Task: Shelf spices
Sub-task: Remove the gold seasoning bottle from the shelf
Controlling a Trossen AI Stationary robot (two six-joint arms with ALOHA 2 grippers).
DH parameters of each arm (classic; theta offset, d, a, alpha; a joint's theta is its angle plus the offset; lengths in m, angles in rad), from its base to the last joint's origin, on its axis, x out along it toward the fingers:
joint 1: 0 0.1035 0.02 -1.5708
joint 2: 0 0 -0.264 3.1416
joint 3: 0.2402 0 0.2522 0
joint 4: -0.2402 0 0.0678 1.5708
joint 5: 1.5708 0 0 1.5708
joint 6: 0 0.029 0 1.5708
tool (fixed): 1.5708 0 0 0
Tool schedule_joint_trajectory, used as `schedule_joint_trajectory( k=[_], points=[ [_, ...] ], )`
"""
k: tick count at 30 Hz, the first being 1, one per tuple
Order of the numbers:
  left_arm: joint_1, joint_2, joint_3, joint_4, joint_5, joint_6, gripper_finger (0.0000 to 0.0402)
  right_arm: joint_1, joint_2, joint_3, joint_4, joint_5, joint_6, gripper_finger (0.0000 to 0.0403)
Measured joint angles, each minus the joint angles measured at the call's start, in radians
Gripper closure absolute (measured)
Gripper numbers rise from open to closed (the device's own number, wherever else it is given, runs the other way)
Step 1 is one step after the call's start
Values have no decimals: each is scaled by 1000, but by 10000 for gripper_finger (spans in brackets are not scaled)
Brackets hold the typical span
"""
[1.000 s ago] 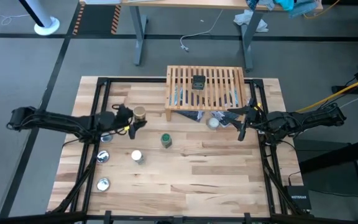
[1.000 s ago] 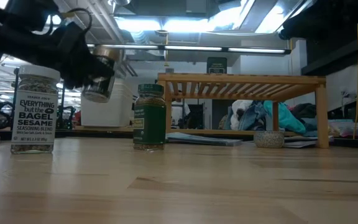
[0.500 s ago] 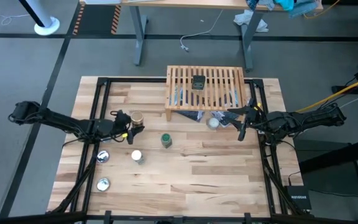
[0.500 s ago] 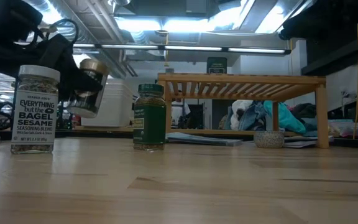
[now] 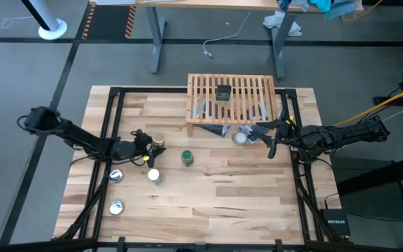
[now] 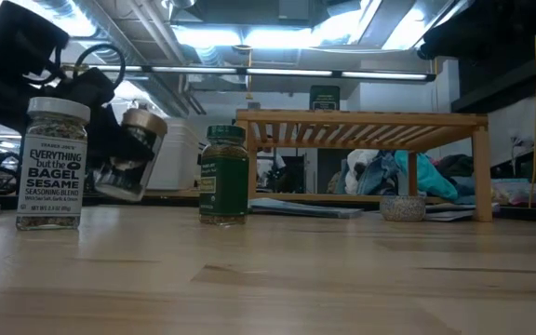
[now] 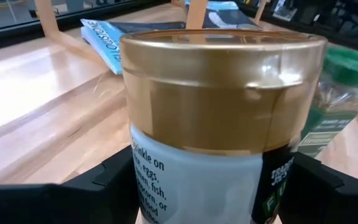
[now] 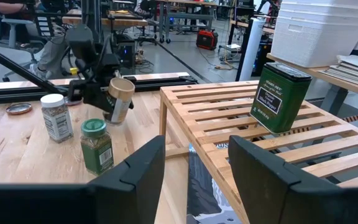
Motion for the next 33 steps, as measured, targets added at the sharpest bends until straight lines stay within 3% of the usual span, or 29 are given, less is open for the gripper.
schedule_joint_trajectory(
  k=[16, 28, 33],
  points=[
    [6, 381, 23, 344, -24, 57, 123, 0, 0, 0, 0, 0, 0, 221],
    [9, 419, 24, 376, -22, 72, 48, 0, 0, 0, 1, 0, 0, 221],
    [8, 419, 24, 463, -25, 166, 35, 0, 0, 0, 1, 0, 0, 221]
  ],
)
